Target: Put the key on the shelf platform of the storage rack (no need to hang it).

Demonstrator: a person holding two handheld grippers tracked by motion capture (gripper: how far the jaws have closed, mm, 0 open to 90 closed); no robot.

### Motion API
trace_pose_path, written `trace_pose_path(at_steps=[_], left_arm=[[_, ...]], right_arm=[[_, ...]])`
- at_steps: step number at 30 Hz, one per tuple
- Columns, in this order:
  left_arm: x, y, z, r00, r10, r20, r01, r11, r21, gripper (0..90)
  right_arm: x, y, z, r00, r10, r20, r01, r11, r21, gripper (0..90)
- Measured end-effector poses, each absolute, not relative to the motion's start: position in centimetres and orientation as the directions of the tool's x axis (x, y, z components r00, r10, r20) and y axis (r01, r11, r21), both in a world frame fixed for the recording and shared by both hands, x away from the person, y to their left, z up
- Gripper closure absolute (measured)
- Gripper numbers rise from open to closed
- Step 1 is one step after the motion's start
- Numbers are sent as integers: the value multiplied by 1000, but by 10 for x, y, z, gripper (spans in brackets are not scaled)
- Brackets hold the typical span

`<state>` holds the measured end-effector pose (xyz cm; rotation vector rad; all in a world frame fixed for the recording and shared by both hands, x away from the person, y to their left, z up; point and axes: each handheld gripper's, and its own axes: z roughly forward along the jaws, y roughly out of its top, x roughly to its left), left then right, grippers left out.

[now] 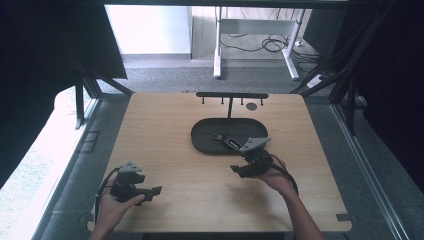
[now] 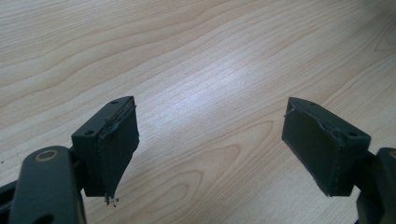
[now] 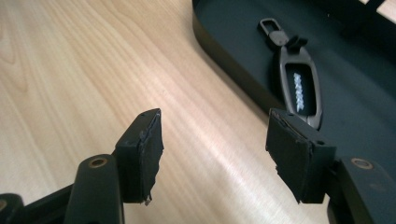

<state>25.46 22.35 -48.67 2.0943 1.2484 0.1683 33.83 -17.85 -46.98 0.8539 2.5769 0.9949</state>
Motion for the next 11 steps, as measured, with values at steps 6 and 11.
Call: trace_pose_path(at_steps=[6,11], left_arm=[[255,221,-488,537,815,-221,727,-314,610,189],[255,219,-486,544,809,-222,722,-318,614,189]], right_arm=[[321,-185,-483,-796,605,-33,437,611,660,360],[315,-186,-481,-791,610,-44,420,594,686,361]])
